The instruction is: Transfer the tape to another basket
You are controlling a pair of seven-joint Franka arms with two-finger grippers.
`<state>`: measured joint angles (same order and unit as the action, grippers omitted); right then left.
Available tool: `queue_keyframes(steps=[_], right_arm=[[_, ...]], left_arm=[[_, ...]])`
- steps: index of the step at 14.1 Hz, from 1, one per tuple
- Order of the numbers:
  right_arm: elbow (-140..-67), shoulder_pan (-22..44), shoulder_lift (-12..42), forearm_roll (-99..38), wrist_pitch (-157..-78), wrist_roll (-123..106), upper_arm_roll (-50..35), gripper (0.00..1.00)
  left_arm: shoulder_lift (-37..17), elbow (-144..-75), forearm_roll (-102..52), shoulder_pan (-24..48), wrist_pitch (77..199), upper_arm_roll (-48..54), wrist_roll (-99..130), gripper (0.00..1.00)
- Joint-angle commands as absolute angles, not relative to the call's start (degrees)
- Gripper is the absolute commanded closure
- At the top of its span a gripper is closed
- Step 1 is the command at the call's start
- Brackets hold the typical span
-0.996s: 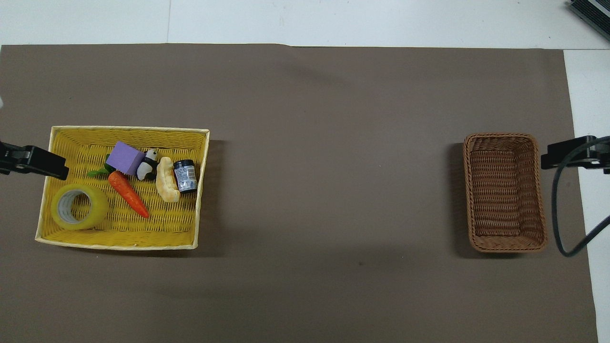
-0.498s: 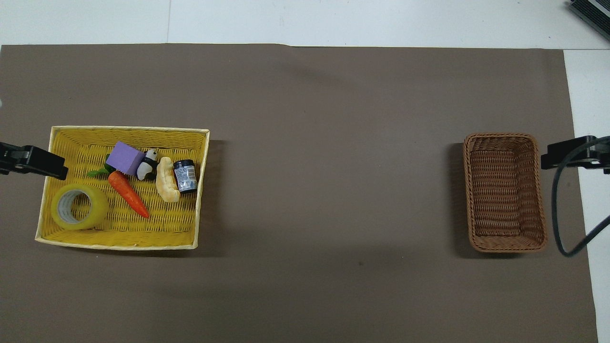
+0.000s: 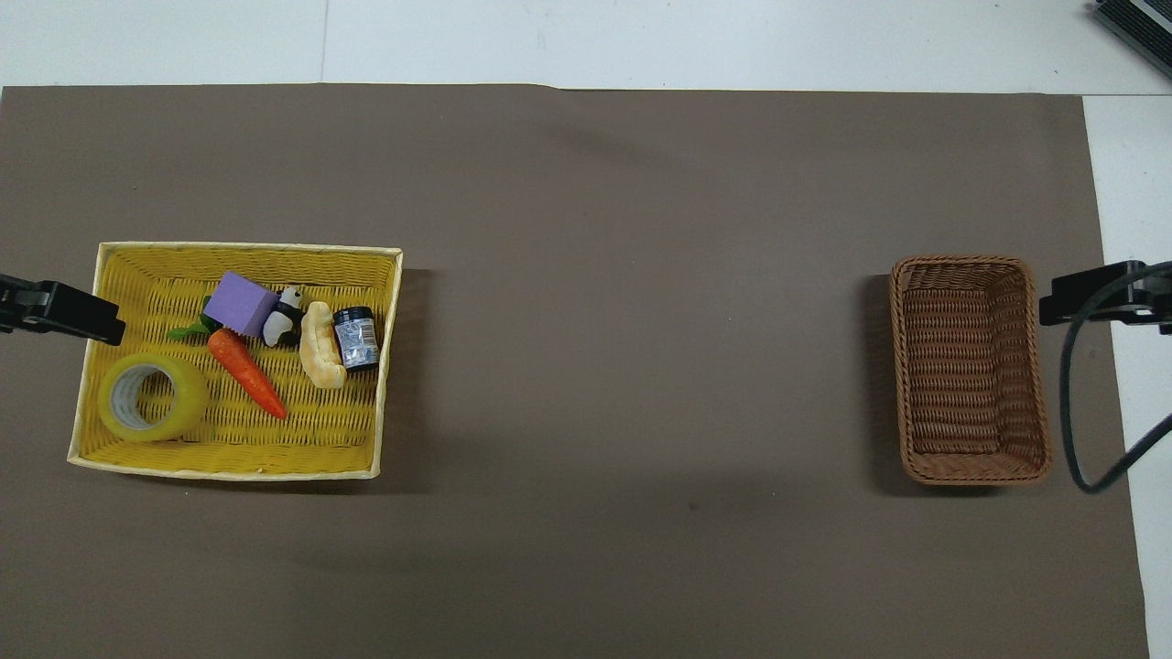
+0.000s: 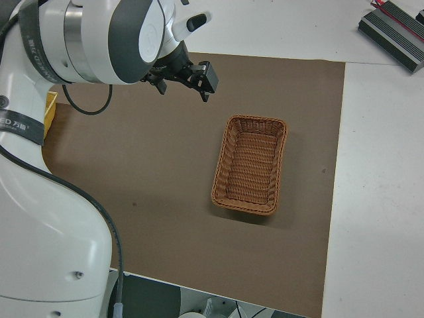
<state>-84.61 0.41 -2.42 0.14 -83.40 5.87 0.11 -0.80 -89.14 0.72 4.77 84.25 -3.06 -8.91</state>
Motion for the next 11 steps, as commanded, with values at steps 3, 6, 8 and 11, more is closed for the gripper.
queue_keyframes(steps=[3,6,8,11], right_arm=[[-85.7,-0.3,-3.1,-1.2,-84.2,4.3,0.1,0.00],[-85.7,-0.3,-3.2,-1.2,-84.2,4.3,0.1,0.00],[-85.7,-0.3,-3.2,-1.2,-84.2,4.3,0.1,0.00],[-85.7,-0.3,-3.2,-1.2,-84.2,4.3,0.1,0.00]], left_arm=[[1.3,-93.2,0.3,4.3,87.4,-3.1,-10.0,0.00],[1.3,-95.1,0.3,3.3,89.4,-3.1,-11.2,0.00],[1.7,-97.7,0.3,2.7,91.9,-3.1,-12.0,0.00],[1.9,-102.4,0.3,2.1,96.6,-3.1,-13.3,0.00]])
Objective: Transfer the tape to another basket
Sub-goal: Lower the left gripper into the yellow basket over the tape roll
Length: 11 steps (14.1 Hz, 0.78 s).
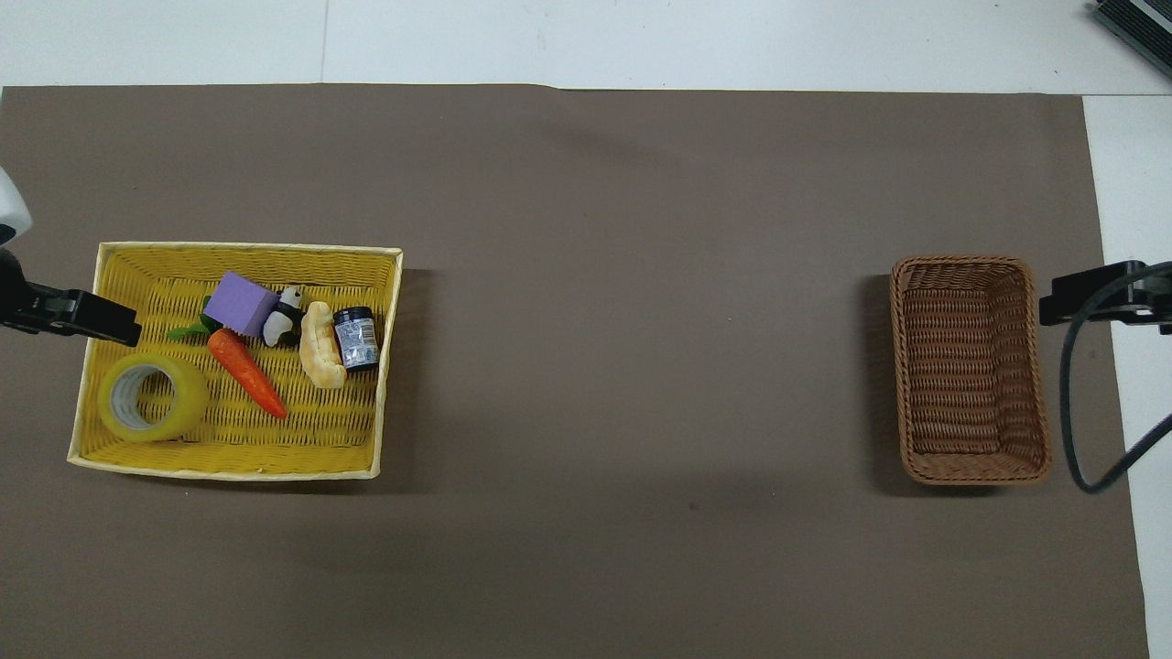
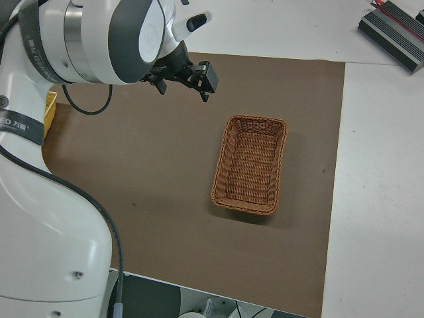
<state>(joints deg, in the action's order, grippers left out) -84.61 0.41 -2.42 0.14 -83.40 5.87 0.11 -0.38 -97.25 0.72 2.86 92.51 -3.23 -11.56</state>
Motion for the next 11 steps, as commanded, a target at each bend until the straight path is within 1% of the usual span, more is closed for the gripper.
queue_keyframes(steps=[1,3,6,9,11], right_arm=[[-85.7,-0.3,-3.2,-1.2,-84.2,4.3,0.1,0.00],[-85.7,-0.3,-3.2,-1.2,-84.2,4.3,0.1,0.00],[-85.7,-0.3,-3.2,-1.2,-84.2,4.3,0.1,0.00],[-85.7,-0.3,-3.1,-1.2,-84.2,4.3,0.1,0.00],[-85.7,-0.3,-3.2,-1.2,-84.2,4.3,0.1,0.00]], left_arm=[[1.9,-104.1,0.3,1.6,98.9,-3.1,-13.6,0.00],[1.7,-107.7,0.3,1.1,103.5,-3.2,-14.8,0.00],[0.4,-110.8,0.2,0.6,108.6,-3.2,-15.5,0.00],[-3.3,-110.9,-1.6,0.5,111.2,-3.2,-16.9,0.00],[-4.8,-111.5,-1.6,-0.4,111.6,-3.2,-19.7,0.00]])
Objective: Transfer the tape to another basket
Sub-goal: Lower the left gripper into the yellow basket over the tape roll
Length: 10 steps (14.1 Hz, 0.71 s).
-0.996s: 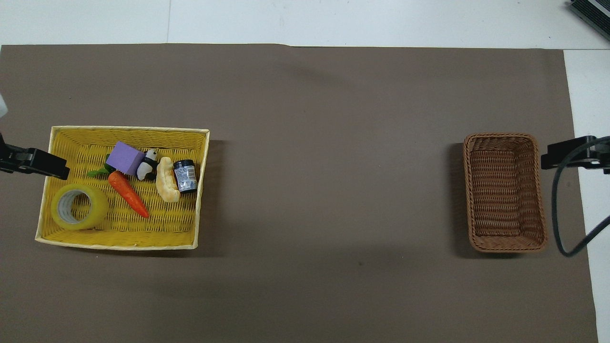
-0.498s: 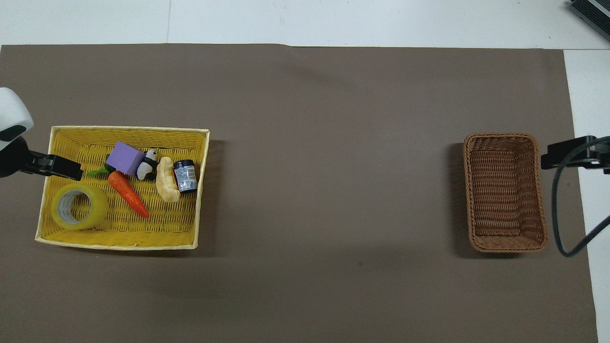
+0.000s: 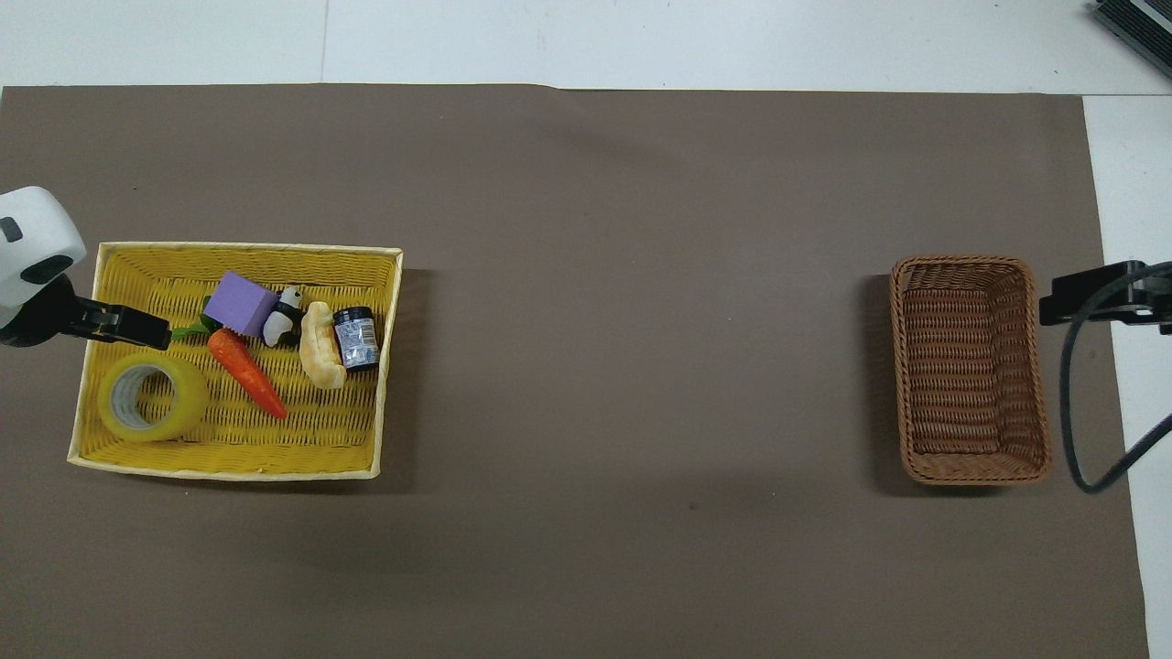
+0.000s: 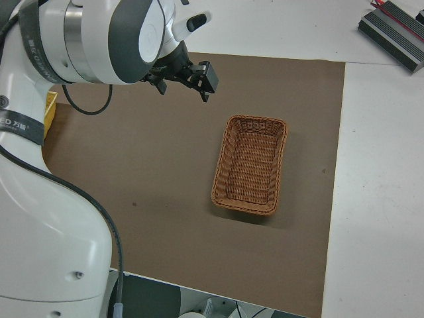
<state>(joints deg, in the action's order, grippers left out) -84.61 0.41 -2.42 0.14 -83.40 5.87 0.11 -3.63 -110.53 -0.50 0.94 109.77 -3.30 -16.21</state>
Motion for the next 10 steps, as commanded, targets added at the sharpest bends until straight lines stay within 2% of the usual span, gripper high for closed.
queue_keyframes(steps=[1,4,5,7,10], right_arm=[[-85.7,-0.3,-3.2,-1.2,-84.2,4.3,0.1,0.00],[-85.7,-0.3,-3.2,-1.2,-84.2,4.3,0.1,0.00],[-85.7,-0.3,-3.1,-1.2,-84.2,4.3,0.1,0.00],[-85.7,-0.3,-3.2,-1.2,-84.2,4.3,0.1,0.00],[-85.7,-0.3,-3.1,-1.2,-84.2,4.3,0.1,0.00]], left_arm=[[-5.7,-111.7,-1.6,-1.4,112.2,-3.2,-22.0,0.00],[-5.9,-113.9,-1.6,-2.0,112.9,-3.2,-26.6,0.00],[-6.0,-115.0,-1.5,-2.0,113.9,-3.2,-27.8,0.03],[-6.2,-117.9,-0.9,-3.2,115.9,-3.3,-32.5,0.14],[-7.0,-118.7,0.8,-4.0,116.0,-3.4,-35.7,0.17]])
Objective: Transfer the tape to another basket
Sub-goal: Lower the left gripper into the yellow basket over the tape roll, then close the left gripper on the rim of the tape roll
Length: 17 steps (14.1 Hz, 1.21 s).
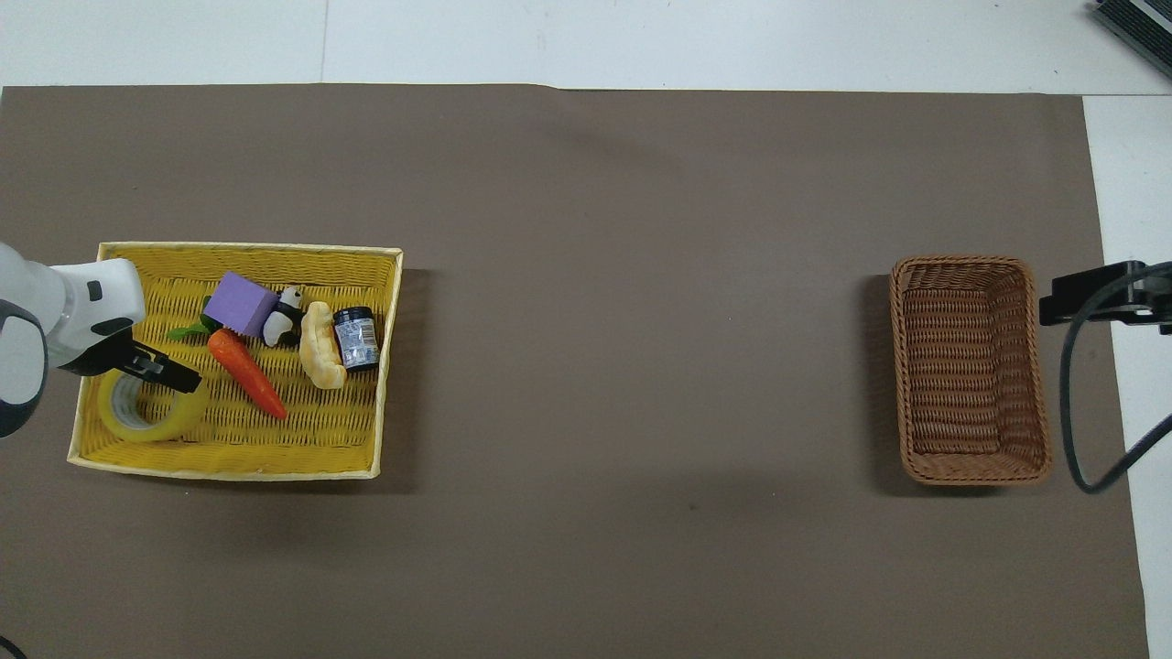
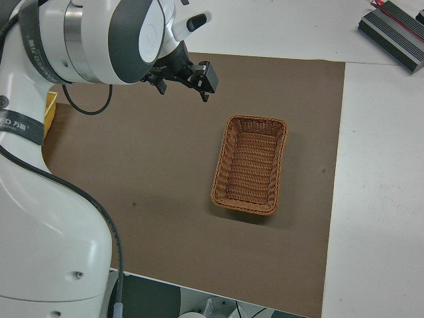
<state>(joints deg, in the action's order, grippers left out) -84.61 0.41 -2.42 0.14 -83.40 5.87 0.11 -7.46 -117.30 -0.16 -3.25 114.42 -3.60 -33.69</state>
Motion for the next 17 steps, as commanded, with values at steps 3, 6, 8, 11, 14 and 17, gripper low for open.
queue_keyframes(steps=[3,6,8,11,14,17], right_arm=[[-85.7,-0.3,-3.1,-1.2,-84.2,4.3,0.1,0.00],[-85.7,-0.3,-3.2,-1.2,-84.2,4.3,0.1,0.00],[-85.7,-0.3,-3.2,-1.2,-84.2,4.3,0.1,0.00],[-85.7,-0.3,-3.2,-1.2,-84.2,4.3,0.1,0.00],[-85.7,-0.3,-3.2,-1.2,-84.2,4.3,0.1,0.00],[-85.7,-0.3,-3.2,-1.2,-84.2,4.3,0.1,0.00]], left_arm=[[-6.8,-119.7,0.9,-4.0,117.2,-3.5,-35.9,0.17],[-7.7,-117.5,7.4,-4.0,117.3,-3.4,-39.7,0.17],[-7.7,-117.7,9.7,-5.7,120.0,-3.4,-48.8,0.18],[-7.7,-118.7,9.8,-6.9,121.9,-3.4,-57.7,0.24],[-8.1,-120.9,9.8,-7.5,125.0,-3.4,-58.7,0.31],[-8.7,-122.4,9.8,-7.6,126.3,-3.4,-58.8,0.50]])
